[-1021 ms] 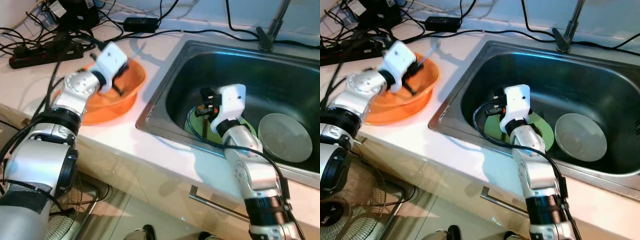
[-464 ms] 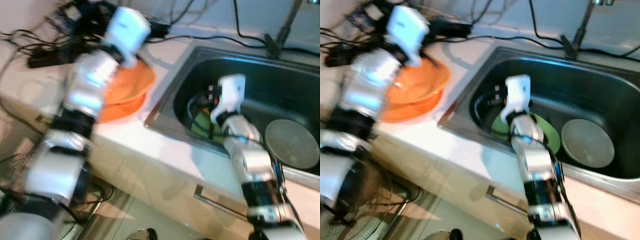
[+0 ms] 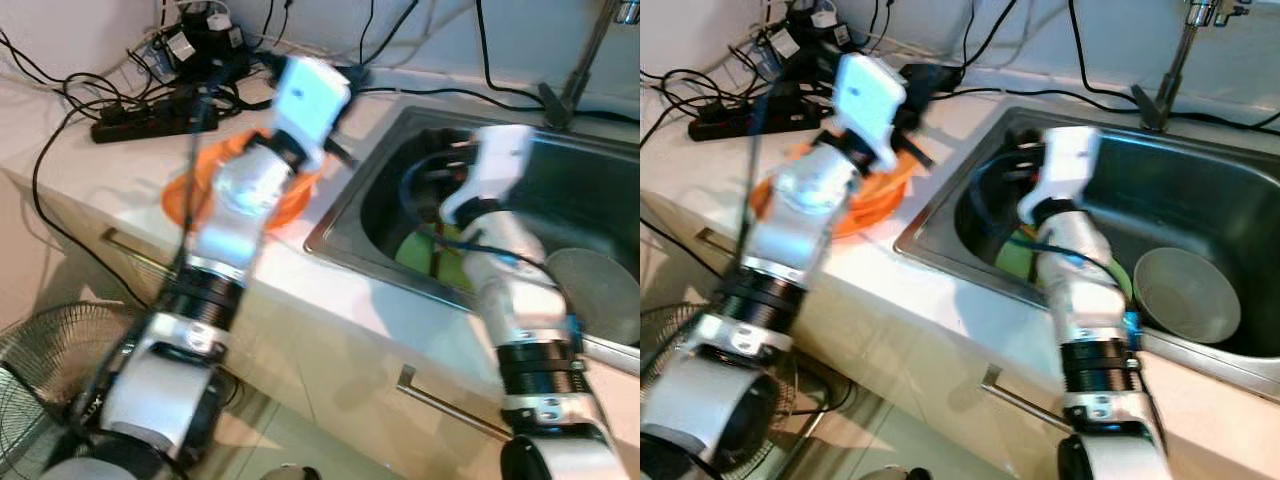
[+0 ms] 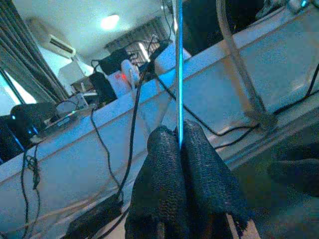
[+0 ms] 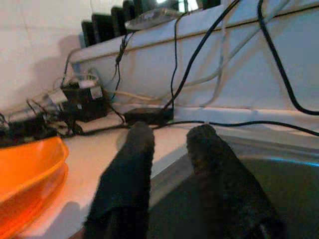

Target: Kitchen organization

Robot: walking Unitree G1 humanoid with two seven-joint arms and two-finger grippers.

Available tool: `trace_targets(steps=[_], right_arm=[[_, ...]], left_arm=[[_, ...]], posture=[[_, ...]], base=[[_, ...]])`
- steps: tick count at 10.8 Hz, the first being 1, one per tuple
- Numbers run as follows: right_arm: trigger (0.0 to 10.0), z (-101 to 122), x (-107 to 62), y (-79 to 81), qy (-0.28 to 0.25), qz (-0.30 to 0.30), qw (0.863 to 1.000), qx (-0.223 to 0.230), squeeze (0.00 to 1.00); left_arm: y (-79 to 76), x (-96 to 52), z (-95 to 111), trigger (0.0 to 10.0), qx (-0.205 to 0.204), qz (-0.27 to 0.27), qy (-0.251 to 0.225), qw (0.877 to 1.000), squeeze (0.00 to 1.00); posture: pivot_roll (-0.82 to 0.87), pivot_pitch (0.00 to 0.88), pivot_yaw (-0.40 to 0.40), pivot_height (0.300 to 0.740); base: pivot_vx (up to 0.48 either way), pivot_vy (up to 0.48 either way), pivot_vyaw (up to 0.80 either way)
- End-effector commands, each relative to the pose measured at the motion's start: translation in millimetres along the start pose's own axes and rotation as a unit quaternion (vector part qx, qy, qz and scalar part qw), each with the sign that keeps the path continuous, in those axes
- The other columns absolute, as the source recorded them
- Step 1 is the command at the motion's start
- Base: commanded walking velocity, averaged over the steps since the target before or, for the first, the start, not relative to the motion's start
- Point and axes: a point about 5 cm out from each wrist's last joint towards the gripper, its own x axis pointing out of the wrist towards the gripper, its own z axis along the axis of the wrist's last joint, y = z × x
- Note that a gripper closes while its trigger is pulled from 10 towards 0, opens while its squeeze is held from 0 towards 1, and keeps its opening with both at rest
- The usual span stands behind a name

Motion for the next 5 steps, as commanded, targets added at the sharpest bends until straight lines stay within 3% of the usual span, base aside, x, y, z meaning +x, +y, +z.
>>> trace_targets(steps=[1, 3, 5], right_arm=[[10.0, 8, 0.4, -3.4, -0.018, 0.012, 1.000, 0.012, 1.00], [10.0, 11, -9.3, -19.7, -0.026, 0.029, 0.999, 0.031, 1.00], [10.0, 11, -19.2, -15.1, -0.032, 0.096, 0.994, 0.051, 1.00]], left_arm=[[-0.6, -0.5, 3, 10.0, -0.005, 0.004, -0.004, 1.000, 0.00], [-10.0, -3.8, 1, 10.0, -0.032, 0.005, 0.006, 0.999, 0.00], [-20.6, -10.0, -4, 10.0, -0.056, -0.004, 0.020, 0.998, 0.00]], posture=[[0.08, 0.000, 0.128, 0.740], [0.07, 0.000, 0.128, 0.740], [0.08, 0.000, 0.125, 0.740]], base=[[0.000, 0.000, 0.00], [0.000, 0.000, 0.00], [0.000, 0.000, 0.00]])
